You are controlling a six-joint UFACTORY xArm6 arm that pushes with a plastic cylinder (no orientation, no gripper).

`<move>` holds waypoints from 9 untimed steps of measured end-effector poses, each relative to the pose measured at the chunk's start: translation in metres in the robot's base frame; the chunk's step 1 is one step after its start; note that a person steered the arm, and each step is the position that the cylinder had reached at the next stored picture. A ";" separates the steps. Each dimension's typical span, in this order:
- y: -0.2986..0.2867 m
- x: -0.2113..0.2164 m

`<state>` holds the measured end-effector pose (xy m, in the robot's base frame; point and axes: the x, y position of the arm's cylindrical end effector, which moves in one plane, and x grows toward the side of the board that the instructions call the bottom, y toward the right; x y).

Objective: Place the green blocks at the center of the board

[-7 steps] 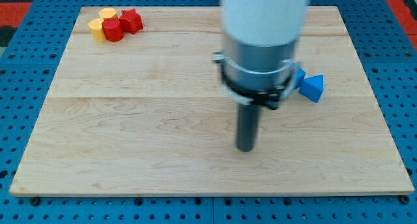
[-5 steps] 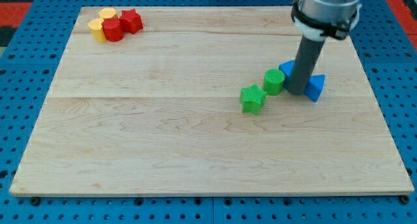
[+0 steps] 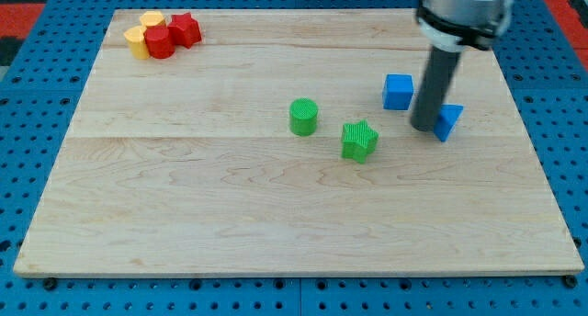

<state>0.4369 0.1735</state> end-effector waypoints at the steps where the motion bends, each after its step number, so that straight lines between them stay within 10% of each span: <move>1: -0.028 0.003; 6: -0.084 0.062; 9: -0.209 -0.033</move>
